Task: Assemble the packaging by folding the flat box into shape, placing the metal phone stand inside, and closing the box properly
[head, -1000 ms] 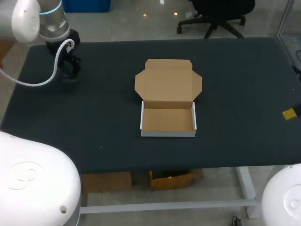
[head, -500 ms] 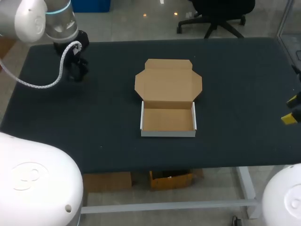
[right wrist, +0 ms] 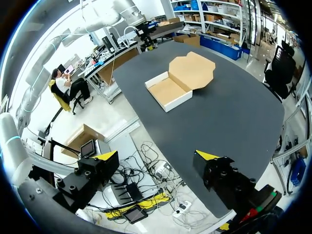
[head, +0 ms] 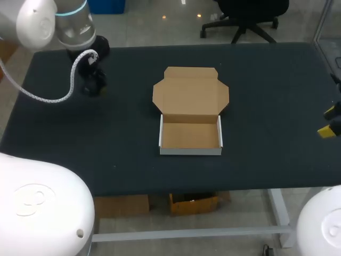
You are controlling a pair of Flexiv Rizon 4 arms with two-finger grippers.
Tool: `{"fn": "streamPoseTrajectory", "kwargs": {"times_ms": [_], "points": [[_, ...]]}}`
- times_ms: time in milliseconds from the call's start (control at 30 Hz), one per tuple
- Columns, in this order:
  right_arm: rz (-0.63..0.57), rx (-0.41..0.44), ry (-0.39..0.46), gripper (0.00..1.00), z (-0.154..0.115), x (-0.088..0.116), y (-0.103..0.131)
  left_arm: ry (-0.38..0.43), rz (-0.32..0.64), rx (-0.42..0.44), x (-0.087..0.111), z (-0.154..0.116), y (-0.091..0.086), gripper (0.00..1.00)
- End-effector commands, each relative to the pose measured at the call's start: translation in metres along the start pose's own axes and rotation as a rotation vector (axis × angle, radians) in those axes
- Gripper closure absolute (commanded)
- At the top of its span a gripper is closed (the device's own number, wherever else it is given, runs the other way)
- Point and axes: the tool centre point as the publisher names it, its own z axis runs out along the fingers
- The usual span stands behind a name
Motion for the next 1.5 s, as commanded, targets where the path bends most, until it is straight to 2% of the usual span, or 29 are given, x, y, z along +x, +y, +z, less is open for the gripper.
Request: {"fn": "streamPoseTrajectory", "kwargs": {"times_ms": [33, 167, 300, 633, 800, 1067, 1500], "points": [[-0.051, 0.006, -0.023, 0.00, 0.003, -0.002, 0.004, -0.016, 0.005, 0.005, 0.010, -0.004, 0.005, 1.00], [-0.156, 0.005, -0.070, 0.00, 0.009, -0.009, 0.010, -0.010, 0.014, 0.006, 0.015, -0.007, 0.006, 1.00], [-0.232, -0.015, -0.082, 0.00, 0.013, -0.012, 0.012, -0.009, 0.025, 0.009, 0.022, -0.010, 0.007, 1.00], [-0.336, -0.054, -0.100, 0.00, 0.018, -0.017, 0.015, -0.004, 0.058, 0.011, 0.039, -0.013, 0.003, 1.00], [-0.386, -0.042, -0.093, 0.00, 0.020, -0.018, 0.018, -0.003, 0.071, 0.007, 0.046, -0.012, 0.001, 1.00], [-0.364, -0.033, -0.077, 0.00, 0.023, -0.022, 0.019, -0.002, 0.085, 0.006, 0.053, -0.013, -0.001, 1.00], [-0.364, -0.033, -0.077, 0.00, 0.023, -0.022, 0.019, 0.000, 0.080, 0.002, 0.051, -0.012, 0.000, 1.00]]}}
